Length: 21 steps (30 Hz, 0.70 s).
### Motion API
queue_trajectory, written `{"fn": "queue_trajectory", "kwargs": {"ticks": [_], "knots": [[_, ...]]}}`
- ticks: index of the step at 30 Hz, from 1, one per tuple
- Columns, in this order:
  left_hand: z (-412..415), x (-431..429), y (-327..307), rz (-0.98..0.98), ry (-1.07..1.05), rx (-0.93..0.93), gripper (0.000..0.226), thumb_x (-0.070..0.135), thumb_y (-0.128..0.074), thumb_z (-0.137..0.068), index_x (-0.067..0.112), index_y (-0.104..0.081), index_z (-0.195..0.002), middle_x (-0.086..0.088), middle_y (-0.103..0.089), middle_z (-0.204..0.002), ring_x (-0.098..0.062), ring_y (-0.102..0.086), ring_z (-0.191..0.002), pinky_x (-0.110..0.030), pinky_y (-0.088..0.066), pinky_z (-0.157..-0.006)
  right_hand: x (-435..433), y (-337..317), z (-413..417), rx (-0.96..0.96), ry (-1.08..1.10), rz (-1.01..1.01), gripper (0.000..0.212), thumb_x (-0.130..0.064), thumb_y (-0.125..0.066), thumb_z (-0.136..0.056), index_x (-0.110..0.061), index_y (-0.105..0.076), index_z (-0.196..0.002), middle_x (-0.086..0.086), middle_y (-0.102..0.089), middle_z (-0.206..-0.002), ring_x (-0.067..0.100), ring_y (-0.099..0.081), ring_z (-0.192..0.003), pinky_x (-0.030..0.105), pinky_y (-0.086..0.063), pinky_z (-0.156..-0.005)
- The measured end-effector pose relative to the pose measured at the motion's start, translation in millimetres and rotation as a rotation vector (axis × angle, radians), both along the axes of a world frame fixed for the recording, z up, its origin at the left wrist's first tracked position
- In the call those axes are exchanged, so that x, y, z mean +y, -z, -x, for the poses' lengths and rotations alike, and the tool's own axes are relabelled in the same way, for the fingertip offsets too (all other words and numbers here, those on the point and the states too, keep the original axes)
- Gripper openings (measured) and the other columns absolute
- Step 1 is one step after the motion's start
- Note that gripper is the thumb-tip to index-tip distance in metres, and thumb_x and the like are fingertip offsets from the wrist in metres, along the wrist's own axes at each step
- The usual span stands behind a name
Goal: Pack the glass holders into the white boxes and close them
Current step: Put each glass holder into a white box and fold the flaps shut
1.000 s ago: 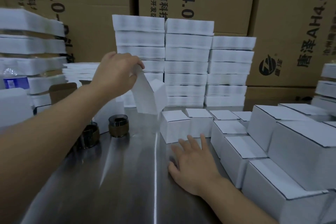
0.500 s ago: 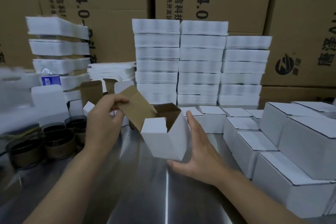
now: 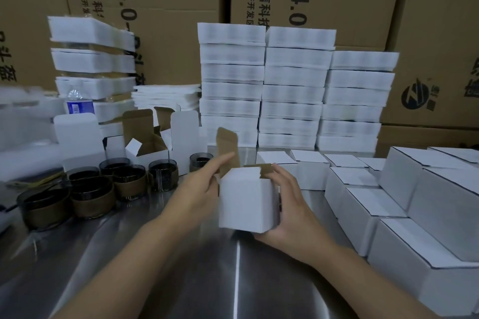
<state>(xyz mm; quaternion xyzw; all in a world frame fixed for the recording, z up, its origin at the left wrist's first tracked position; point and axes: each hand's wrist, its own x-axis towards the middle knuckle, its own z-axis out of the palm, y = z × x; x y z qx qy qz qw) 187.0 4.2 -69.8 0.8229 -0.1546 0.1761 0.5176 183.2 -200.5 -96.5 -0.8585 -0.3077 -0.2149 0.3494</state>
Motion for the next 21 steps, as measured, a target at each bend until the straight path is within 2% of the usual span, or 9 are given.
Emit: {"fn": "queue_trajectory", "kwargs": {"ticks": [2, 4, 6, 8, 10, 13, 16, 19, 21], "knots": [[0.2, -2.3, 2.2, -0.046, -0.013, 0.0, 0.056, 0.008, -0.037, -0.096, 0.057, -0.051, -0.118, 0.012, -0.062, -0.122, -0.011, -0.06, -0.111, -0.041, -0.046, -0.102, -1.6, -0.1, -1.7, -0.043, 0.077, 0.021, 0.084, -0.046, -0.079, -0.062, -0.047, -0.023, -0.125, -0.024, 0.001, -0.149, -0.011, -0.022, -0.129, 0.007, -0.035, -0.088], [0.5, -3.5, 4.0, -0.129, -0.056, -0.029, 0.051, 0.025, -0.035, -0.086, 0.06, -0.043, -0.121, 0.02, -0.06, -0.121, -0.005, -0.059, -0.108, -0.037, -0.046, -0.1, -2.6, -2.0, -2.1, -0.11, 0.175, 0.079, 0.084, -0.049, -0.077, -0.064, -0.035, -0.029, -0.131, -0.022, 0.005, -0.152, 0.004, -0.033, -0.125, 0.025, -0.044, -0.083], [0.6, -5.3, 7.4, -0.179, -0.063, -0.007, 0.051, 0.03, -0.033, -0.083, 0.056, -0.041, -0.126, 0.022, -0.056, -0.127, -0.006, -0.057, -0.112, -0.037, -0.045, -0.1, -2.5, -6.7, -0.6, -0.199, 0.192, 0.193, 0.083, -0.049, -0.071, -0.066, -0.028, -0.031, -0.135, -0.02, 0.004, -0.154, 0.011, -0.04, -0.123, 0.03, -0.044, -0.083], [-1.1, -6.2, 12.8, -0.224, -0.049, 0.03, 0.045, 0.024, -0.036, -0.092, 0.046, -0.045, -0.131, 0.017, -0.058, -0.127, -0.008, -0.057, -0.111, -0.038, -0.044, -0.1, -2.4, -11.7, 2.8, -0.282, 0.137, 0.31, 0.087, -0.051, -0.067, -0.064, -0.026, -0.029, -0.138, -0.016, -0.007, -0.154, 0.014, -0.04, -0.126, 0.03, -0.039, -0.092], [-3.3, -5.1, 15.5, -0.268, -0.062, 0.055, 0.042, 0.021, -0.038, -0.098, 0.044, -0.042, -0.133, 0.012, -0.063, -0.119, -0.009, -0.059, -0.104, -0.038, -0.046, -0.095, -0.9, -14.8, 7.0, -0.365, 0.14, 0.372, 0.086, -0.058, -0.064, -0.063, -0.021, -0.037, -0.136, -0.007, -0.027, -0.151, 0.017, -0.041, -0.122, 0.031, -0.031, -0.101], [-4.9, -2.7, 16.7, -0.267, -0.06, 0.035, 0.041, 0.021, -0.041, -0.099, 0.045, -0.042, -0.133, 0.015, -0.064, -0.114, -0.004, -0.061, -0.096, -0.036, -0.049, -0.089, 4.2, -19.1, 11.4, -0.478, 0.183, 0.402, 0.066, -0.057, -0.056, -0.072, -0.016, -0.054, -0.122, -0.001, -0.048, -0.136, 0.02, -0.042, -0.126, 0.042, -0.02, -0.111], [-6.8, -2.9, 17.0, -0.258, -0.017, 0.001, 0.043, 0.014, -0.046, -0.096, 0.045, -0.045, -0.126, 0.016, -0.063, -0.112, -0.005, -0.064, -0.088, -0.039, -0.052, -0.086, 7.9, -21.4, 12.1, -0.606, 0.177, 0.419, 0.038, -0.04, -0.064, -0.077, -0.014, -0.066, -0.104, -0.003, -0.062, -0.113, 0.019, -0.048, -0.126, 0.048, -0.02, -0.111], [-9.4, -3.3, 19.0, -0.225, 0.003, -0.046, 0.044, 0.009, -0.05, -0.09, 0.048, -0.045, -0.111, 0.016, -0.064, -0.107, -0.008, -0.065, -0.085, -0.044, -0.053, -0.082, 12.3, -21.9, 14.0, -0.697, 0.151, 0.429, 0.019, -0.028, -0.067, -0.074, -0.013, -0.07, -0.087, -0.003, -0.064, -0.088, 0.018, -0.06, -0.107, 0.045, -0.022, -0.114], [-10.8, -3.0, 21.7, -0.16, -0.003, -0.075, 0.046, 0.007, -0.052, -0.087, 0.048, -0.042, -0.104, 0.01, -0.064, -0.103, -0.014, -0.066, -0.08, -0.049, -0.053, -0.08, 15.3, -21.7, 14.8, -0.696, 0.106, 0.421, 0.016, -0.021, -0.062, -0.077, -0.011, -0.07, -0.087, -0.001, -0.06, -0.077, 0.019, -0.06, -0.086, 0.041, -0.025, -0.115]]}}
